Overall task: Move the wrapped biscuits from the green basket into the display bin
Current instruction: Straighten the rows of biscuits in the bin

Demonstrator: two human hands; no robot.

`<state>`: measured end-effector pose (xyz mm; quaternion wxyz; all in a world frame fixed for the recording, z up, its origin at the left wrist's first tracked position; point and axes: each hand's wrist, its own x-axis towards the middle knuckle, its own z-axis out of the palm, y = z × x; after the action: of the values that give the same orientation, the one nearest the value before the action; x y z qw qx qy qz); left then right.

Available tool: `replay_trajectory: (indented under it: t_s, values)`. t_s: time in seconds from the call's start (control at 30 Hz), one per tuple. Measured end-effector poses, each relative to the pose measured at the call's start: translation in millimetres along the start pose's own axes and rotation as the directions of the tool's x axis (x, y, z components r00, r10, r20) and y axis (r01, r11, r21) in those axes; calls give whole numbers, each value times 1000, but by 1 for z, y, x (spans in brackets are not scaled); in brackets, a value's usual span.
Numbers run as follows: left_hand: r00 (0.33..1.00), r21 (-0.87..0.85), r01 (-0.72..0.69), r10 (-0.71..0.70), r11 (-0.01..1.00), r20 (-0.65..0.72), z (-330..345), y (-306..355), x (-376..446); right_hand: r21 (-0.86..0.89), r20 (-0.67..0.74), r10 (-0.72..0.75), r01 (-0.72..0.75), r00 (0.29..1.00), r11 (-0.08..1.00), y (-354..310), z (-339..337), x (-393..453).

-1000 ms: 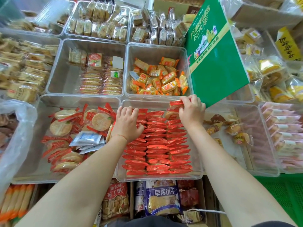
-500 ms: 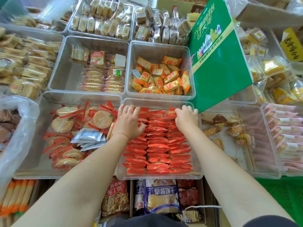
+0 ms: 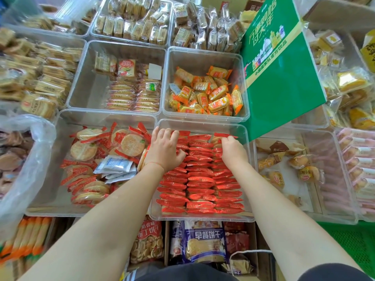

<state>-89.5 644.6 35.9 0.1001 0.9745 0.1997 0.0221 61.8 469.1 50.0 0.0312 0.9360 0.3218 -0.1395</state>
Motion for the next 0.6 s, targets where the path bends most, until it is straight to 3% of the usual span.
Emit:
replay_trajectory:
  t_s: [0.2, 0.4, 0.6]
  values:
    - [1000, 20, 9, -10, 1000, 16, -1, 1, 0, 119, 22, -33, 31, 999, 992, 2, 14, -7]
    - [1000, 21, 12, -12, 1000, 4, -1, 1, 0, 2, -109, -2, 2, 994, 1000, 2, 17, -2]
    - [1000, 17, 21, -22, 1000, 20, -3, 3, 0, 48, 99, 1, -5, 995, 999, 9, 33, -6]
